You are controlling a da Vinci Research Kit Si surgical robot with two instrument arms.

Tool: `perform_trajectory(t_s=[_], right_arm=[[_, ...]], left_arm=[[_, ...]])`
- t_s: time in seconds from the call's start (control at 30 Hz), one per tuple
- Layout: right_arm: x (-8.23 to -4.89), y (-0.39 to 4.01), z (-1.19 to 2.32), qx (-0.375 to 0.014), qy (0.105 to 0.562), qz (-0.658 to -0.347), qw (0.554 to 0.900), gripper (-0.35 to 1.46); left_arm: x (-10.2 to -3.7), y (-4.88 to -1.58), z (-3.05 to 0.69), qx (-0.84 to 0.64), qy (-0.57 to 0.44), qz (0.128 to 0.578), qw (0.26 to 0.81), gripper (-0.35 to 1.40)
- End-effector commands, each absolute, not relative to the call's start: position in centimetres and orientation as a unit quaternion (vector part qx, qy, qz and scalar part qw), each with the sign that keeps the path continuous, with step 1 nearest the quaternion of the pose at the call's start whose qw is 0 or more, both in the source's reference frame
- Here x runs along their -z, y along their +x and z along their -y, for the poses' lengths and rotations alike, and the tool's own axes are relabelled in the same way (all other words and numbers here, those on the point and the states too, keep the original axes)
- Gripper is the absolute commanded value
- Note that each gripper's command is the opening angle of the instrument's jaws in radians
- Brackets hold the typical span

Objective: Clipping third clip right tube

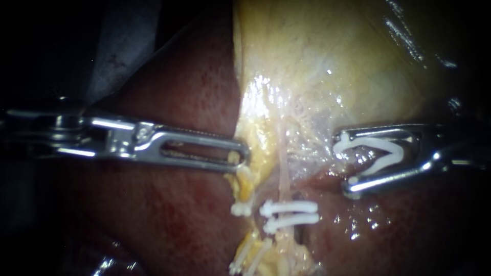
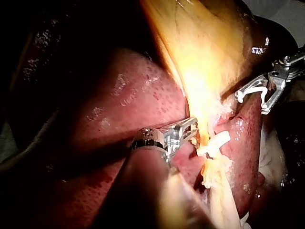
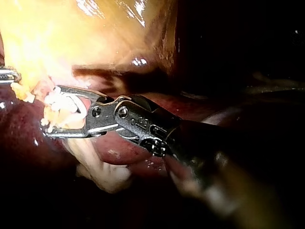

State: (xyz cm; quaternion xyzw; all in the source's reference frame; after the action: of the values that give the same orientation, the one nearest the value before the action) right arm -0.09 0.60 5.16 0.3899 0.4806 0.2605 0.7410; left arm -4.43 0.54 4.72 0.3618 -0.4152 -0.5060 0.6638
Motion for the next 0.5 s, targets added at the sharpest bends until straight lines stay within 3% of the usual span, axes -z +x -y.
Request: perform_trajectory(t_s=[0.03,0.5], right_arm=[[-5.16,-0.07,-0.59,-0.263,0.393,-0.479,0.74,0.58],[-5.3,0.17,-0.44,-0.282,0.42,-0.464,0.728,0.55]], left_arm=[[-4.7,-4.39,-0.57,0.508,0.361,0.415,0.663,-0.35],[-4.24,-4.05,-0.68,0.518,0.362,0.42,0.651,-0.35]])
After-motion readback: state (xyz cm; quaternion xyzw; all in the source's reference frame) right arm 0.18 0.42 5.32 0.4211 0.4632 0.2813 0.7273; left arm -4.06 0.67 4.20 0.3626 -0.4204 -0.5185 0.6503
